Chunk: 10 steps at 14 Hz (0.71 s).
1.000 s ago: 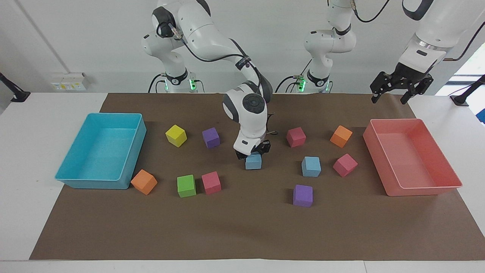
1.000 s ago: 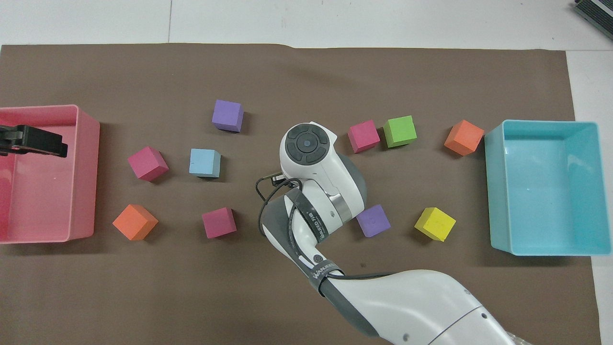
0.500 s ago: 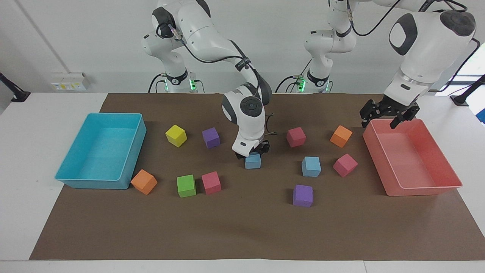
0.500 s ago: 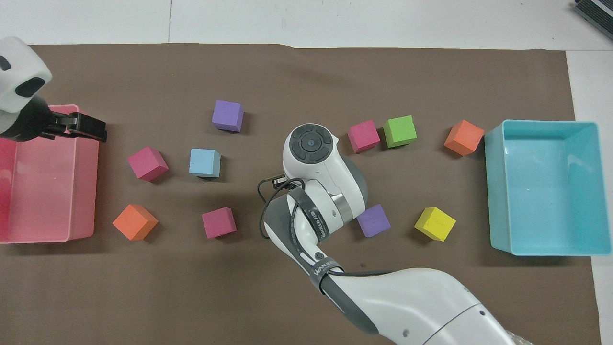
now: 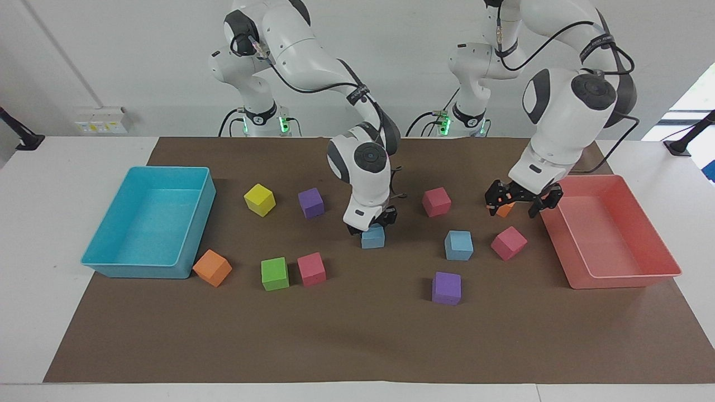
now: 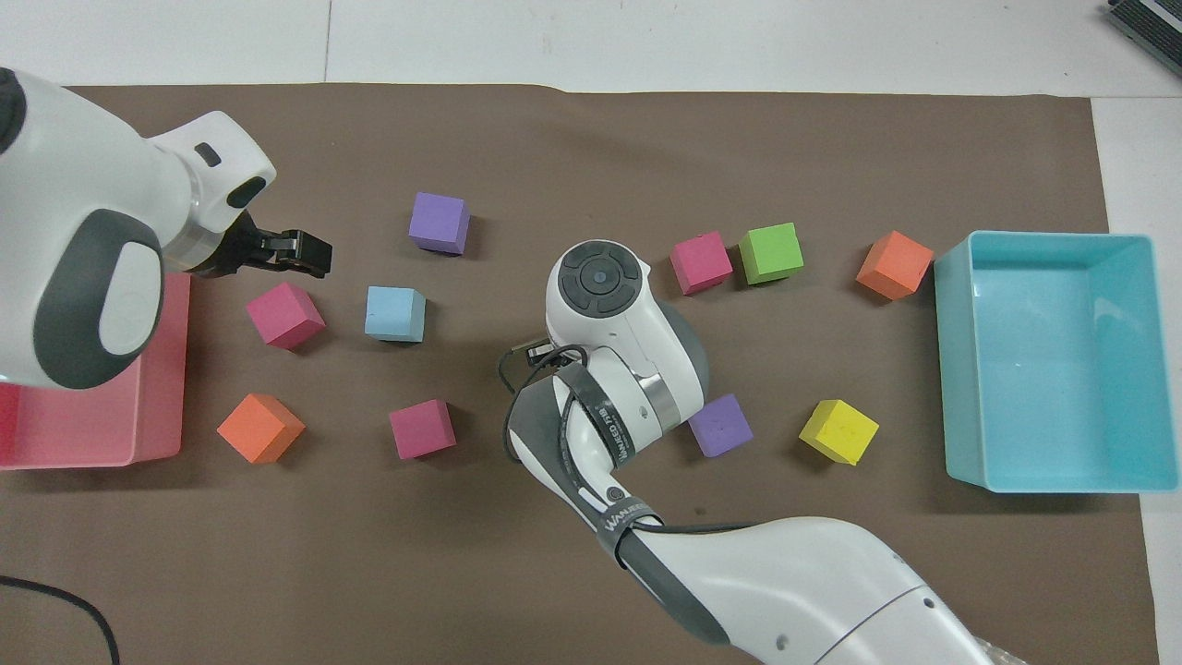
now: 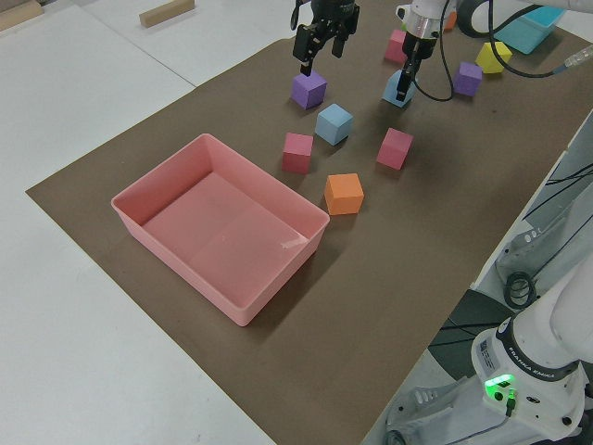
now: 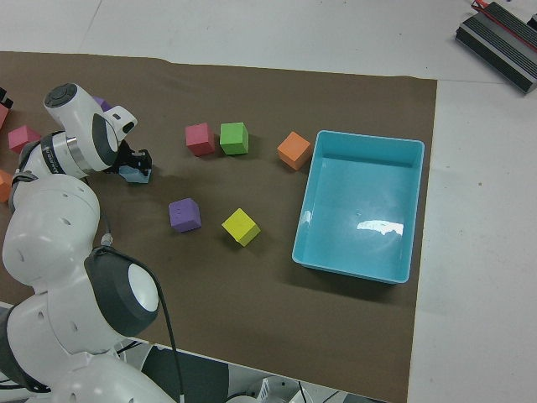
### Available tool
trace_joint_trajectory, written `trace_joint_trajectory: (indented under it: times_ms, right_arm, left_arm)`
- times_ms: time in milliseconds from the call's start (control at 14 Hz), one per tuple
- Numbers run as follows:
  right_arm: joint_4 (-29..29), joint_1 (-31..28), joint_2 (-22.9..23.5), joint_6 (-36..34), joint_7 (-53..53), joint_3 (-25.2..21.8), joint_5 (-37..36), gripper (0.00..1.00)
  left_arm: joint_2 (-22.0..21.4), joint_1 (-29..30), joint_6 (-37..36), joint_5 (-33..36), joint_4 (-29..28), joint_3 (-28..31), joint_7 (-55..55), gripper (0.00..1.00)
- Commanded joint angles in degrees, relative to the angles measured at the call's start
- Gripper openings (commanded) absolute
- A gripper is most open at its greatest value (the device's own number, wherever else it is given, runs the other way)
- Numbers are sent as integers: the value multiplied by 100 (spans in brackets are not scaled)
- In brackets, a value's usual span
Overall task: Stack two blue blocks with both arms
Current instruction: 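Set the cube down with the right gripper while the left gripper reaches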
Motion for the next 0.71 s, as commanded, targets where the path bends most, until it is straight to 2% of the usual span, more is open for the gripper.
trace_joint_trajectory:
  times_ms: [0,286,643]
  right_arm:
    - [-131,5,-65,111,-149,23,-4,100]
    - [-122,-99,-583,-125,-79,23,82,100]
    - [-148,-257,-1119,-372,667,-21,101,100]
  left_arm:
    - [70,-264,686,30,-497,85,-396,100]
    - [176,-431,1460,30,-1050,85,-468,100]
    - [264,-528,1988,30,-1403,85,-486,100]
